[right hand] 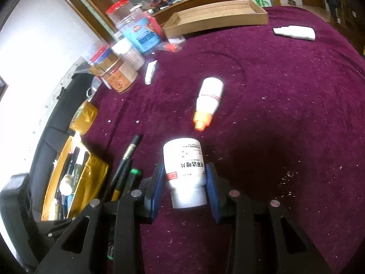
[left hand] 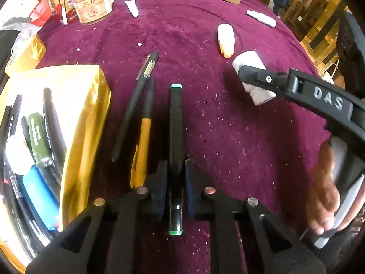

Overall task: Organize rigid objects
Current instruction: 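Grasp a white pill bottle with the right tool while the left tool grasps a green-tipped marker, then carry bottle and marker into the white tray and open both tools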

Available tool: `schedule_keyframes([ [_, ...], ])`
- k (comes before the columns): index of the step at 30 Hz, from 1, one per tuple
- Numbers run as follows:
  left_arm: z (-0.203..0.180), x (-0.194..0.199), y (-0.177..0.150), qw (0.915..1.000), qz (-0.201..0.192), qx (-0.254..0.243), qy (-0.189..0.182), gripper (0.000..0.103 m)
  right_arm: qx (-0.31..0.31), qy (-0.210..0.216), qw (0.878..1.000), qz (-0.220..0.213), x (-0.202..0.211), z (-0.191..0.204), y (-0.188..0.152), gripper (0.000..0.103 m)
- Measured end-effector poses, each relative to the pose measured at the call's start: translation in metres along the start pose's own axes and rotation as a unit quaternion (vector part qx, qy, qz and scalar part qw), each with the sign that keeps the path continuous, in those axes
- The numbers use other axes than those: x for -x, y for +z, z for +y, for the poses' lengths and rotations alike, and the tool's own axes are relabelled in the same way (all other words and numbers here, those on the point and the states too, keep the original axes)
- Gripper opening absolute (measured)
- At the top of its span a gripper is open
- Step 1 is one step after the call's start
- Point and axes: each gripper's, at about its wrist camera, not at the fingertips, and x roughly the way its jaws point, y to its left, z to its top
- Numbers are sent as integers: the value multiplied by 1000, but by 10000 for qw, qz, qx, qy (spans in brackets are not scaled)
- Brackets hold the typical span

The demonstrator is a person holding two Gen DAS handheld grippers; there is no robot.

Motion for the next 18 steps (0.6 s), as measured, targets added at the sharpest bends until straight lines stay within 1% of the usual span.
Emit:
schedule_keyframes([
  [2, 0, -3, 6, 10000, -24, 91, 9, 13, 76, 24, 10000, 3, -1, 3, -2, 31],
  [5, -1, -7, 8, 9998, -166, 133, 23, 12, 147, 135, 9998, -18, 0, 6, -2, 31],
  [8, 1, -4, -1, 9995, -197, 228, 101, 12, 231, 288, 9992, -134, 6, 10, -3, 31],
  [9, 5, 0, -7, 9994, -167, 306, 50, 12, 246, 337, 9990, -170, 7, 11, -3, 31],
  [12, 14, 23, -22, 9976, -319, 519, -327, 12, 301, 568, 9975, -307, 13, 15, -3, 31],
  [15, 26, 58, -42, 9930, -581, 724, -725, 12, 454, 855, 9941, -495, 21, 23, -6, 32],
  [18, 41, 87, -55, 9888, -812, 844, -925, 12, 712, 1097, 9894, -637, 28, 35, -10, 32],
])
